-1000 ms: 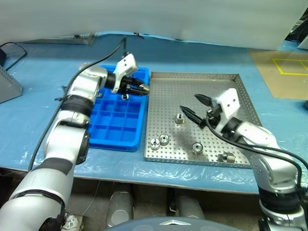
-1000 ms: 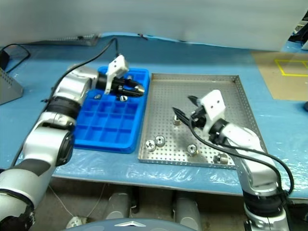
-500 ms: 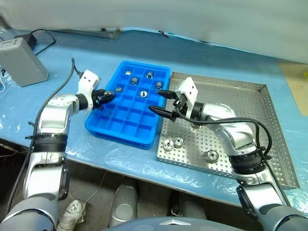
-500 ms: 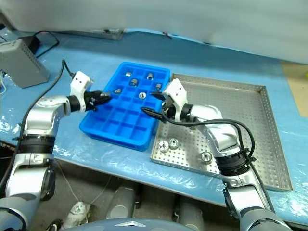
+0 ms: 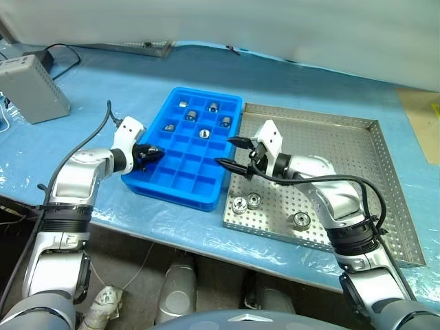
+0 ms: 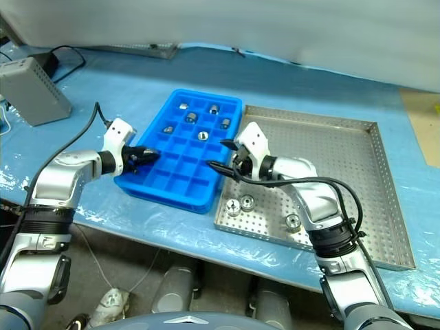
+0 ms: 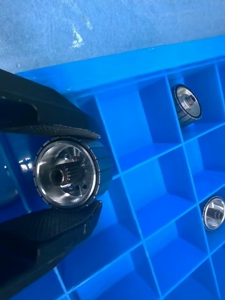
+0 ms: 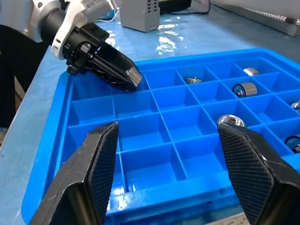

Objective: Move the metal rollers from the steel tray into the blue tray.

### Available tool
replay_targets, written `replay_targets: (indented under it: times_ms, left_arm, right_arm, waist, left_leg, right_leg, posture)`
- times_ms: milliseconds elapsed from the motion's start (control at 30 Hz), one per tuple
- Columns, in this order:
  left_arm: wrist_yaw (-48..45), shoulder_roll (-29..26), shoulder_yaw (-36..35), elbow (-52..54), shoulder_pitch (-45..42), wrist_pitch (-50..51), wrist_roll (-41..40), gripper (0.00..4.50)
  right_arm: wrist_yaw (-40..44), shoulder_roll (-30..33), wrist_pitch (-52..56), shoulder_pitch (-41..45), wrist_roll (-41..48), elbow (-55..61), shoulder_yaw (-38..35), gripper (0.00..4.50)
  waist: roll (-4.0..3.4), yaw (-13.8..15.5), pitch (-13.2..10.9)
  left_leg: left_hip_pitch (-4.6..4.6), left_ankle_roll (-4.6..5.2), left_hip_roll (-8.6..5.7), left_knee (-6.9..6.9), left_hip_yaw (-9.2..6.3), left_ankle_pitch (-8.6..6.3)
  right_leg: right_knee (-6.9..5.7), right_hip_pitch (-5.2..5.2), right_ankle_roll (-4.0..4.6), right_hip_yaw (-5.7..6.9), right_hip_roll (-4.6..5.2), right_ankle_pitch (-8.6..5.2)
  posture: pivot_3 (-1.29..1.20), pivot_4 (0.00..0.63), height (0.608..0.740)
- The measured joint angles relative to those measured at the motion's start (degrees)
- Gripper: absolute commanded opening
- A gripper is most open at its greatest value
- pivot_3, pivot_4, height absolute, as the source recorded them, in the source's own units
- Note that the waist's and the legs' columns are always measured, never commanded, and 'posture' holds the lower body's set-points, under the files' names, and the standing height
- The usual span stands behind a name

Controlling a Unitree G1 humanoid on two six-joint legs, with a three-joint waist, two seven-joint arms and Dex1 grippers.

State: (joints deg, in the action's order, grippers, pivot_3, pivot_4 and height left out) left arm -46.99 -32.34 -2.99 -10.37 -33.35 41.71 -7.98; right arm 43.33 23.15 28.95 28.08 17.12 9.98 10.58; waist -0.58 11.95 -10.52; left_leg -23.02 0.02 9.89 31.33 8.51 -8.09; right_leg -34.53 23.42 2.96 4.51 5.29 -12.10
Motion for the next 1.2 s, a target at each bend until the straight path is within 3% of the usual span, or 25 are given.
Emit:
replay_targets:
  times_ms: [200, 733, 933, 1200]
  left_arm:
    - [-0.2, -0.6, 2.7, -2.0, -1.3, -2.4, 0.0, 3.63]
    - [-6.2, -0.1, 6.1, -10.5, -10.7, -7.4, -0.9, 3.63]
    - [-14.5, 8.4, 10.3, -16.8, -21.3, -15.5, -2.1, 3.63]
    - [-20.0, 21.8, 16.6, -36.6, -32.0, -28.5, 1.9, 3.63]
  right_arm:
    - [-1.0, 0.1, -0.8, -0.7, -1.2, 0.0, 0.0, 3.51]
    - [-4.7, 1.6, -0.6, -5.6, -2.4, 4.0, -1.4, 3.51]
    - [-7.9, 2.0, 1.6, -8.9, -2.4, 8.9, -3.4, 3.51]
    - [-12.6, 3.8, 6.3, -15.3, -2.2, 17.7, -8.8, 3.51]
  waist:
    - [0.00, -0.1, 0.0]
    - [0.01, -0.5, 0.0]
    - [0.04, -0.8, 0.0]
    - [0.07, -3.5, 0.0]
  left_leg:
    - [0.06, -0.05, 0.00, 0.01, 0.00, 0.05]
    - [-0.12, -0.09, -0.01, 0.01, 0.02, 0.09]
    - [-0.09, -0.02, -0.02, 0.06, 0.06, 0.15]
    - [-0.15, -0.02, -0.10, 0.02, 0.08, 0.16]
  right_leg:
    - [-0.09, -0.01, 0.00, -0.02, 0.00, -0.02]
    - [-0.10, 0.17, 0.02, -0.08, -0.06, -0.04]
    - [-0.12, 0.10, 0.00, -0.09, -0.03, -0.03]
    - [0.08, 0.07, -0.09, -0.10, -0.06, -0.04]
  posture:
    - [0.30, 0.150, 0.740]
    - [0.15, 0.150, 0.740]
    - [0.03, 0.150, 0.740]
    - [-0.14, 0.150, 0.740]
